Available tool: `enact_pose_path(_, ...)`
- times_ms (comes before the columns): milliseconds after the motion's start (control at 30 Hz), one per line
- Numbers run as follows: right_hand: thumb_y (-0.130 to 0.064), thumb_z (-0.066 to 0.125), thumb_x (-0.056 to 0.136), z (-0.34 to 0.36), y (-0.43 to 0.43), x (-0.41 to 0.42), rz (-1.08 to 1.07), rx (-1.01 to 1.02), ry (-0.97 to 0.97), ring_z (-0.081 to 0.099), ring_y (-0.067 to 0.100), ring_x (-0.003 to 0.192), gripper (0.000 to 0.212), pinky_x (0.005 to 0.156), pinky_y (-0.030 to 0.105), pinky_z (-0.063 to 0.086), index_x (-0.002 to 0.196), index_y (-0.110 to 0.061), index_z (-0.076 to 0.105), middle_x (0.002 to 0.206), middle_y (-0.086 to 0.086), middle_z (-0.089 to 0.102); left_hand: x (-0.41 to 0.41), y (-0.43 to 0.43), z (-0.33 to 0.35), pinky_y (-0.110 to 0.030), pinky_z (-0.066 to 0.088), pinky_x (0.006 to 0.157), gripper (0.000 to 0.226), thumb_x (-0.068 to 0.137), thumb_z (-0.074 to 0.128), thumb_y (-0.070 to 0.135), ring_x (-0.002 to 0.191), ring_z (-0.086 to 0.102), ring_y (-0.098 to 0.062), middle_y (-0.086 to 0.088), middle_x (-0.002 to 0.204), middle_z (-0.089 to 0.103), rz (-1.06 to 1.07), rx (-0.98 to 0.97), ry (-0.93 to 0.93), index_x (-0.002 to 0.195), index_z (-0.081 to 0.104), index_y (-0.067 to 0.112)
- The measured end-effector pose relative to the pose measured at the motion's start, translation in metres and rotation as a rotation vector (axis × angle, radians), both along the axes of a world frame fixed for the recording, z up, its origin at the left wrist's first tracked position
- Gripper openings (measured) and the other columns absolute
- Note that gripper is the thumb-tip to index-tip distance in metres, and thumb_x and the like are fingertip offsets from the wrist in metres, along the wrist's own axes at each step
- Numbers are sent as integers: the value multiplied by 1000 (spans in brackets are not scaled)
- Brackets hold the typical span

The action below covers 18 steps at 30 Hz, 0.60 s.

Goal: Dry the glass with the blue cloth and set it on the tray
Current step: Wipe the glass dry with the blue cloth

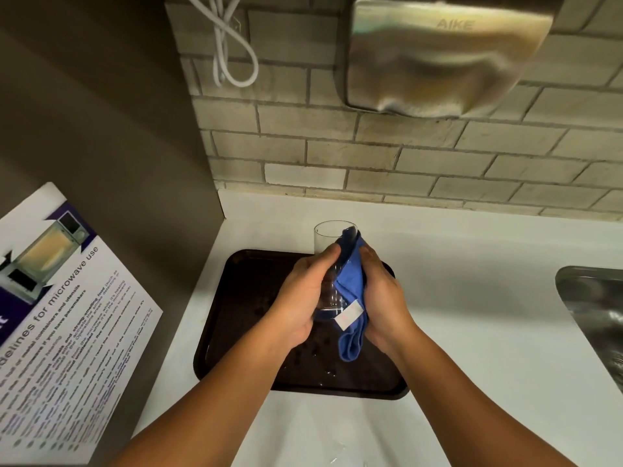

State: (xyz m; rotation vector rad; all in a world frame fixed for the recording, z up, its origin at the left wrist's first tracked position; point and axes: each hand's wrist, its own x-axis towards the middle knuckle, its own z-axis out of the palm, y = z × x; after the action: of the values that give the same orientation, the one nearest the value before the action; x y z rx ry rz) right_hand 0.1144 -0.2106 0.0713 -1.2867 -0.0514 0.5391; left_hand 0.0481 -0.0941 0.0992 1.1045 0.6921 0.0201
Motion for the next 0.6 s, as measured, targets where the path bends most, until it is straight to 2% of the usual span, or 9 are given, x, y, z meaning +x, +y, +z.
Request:
enact_pose_path(67, -43, 59, 102, 1, 2, 1, 14, -9, -45, 78, 20, 122, 54, 114, 45, 57, 152, -21, 63, 130, 1, 82, -1, 2, -2, -44, 67, 90, 54, 101, 70, 58, 104, 85, -31, -12, 116, 88, 7, 7, 22, 132, 79, 15)
enact_pose_path(133, -44, 56, 101, 3, 6, 1, 28, -60, -123, 76, -4, 115, 62, 97, 17, 60, 162, -31, 50, 119, -32, 79, -1, 4, -3, -33, 65, 69, 53, 103, 66, 59, 88, 87, -26, -13, 108, 89, 28, -15, 30, 125, 83, 14)
enact_pose_path(167, -44, 54, 104, 4, 7, -1, 34, -87, -137, 73, -13, 111, 62, 90, 8, 57, 164, -34, 45, 111, -45, 75, -1, 4, -3, -32, 64, 64, 53, 103, 65, 61, 82, 87, -26, -13, 105, 89, 35, -25, 35, 122, 84, 15)
enact_pose_path(200, -43, 52, 108, 4, 7, -3, 32, -114, -141, 72, -15, 110, 58, 88, 6, 55, 165, -36, 43, 109, -48, 73, 0, 4, -2, -32, 63, 64, 54, 102, 64, 62, 79, 87, -26, -13, 102, 89, 42, -37, 41, 118, 85, 15)
enact_pose_path(233, -40, 51, 112, 5, 6, -6, 28, -121, -131, 74, -8, 113, 52, 93, 12, 57, 164, -37, 46, 115, -40, 76, 0, 3, -2, -33, 63, 66, 55, 102, 63, 63, 78, 87, -27, -13, 101, 89, 53, -47, 44, 116, 85, 14)
enact_pose_path(300, -40, 51, 114, 8, 4, -12, 9, -65, -9, 78, 21, 120, 41, 105, 38, 60, 149, -25, 66, 129, -3, 83, 1, 4, -2, -35, 62, 70, 57, 103, 59, 64, 80, 87, -26, -12, 101, 89, 78, -70, 30, 118, 83, 15)
enact_pose_path(367, -43, 57, 111, 7, 3, -20, -19, 20, 202, 79, 39, 117, 41, 104, 51, 62, 125, -13, 82, 127, 21, 81, 0, 7, -2, -38, 62, 77, 58, 102, 58, 67, 85, 86, -28, -12, 101, 89, 104, -83, 35, 119, 82, 16)
enact_pose_path(500, -50, 56, 110, 5, 5, -29, -33, 17, 167, 80, 36, 115, 42, 107, 52, 61, 122, -19, 83, 122, 15, 84, 1, 6, -2, -43, 66, 83, 65, 96, 61, 75, 97, 87, -35, -13, 105, 89, 76, -61, 62, 120, 82, 18)
enact_pose_path(600, -52, 52, 111, 10, 4, -30, -36, 5, 36, 81, 31, 113, 43, 94, 42, 66, 129, -24, 79, 121, 10, 85, 0, 4, 4, -53, 67, 98, 95, 72, 81, 82, 105, 86, -34, -15, 118, 86, 36, -37, -11, 137, 69, 13)
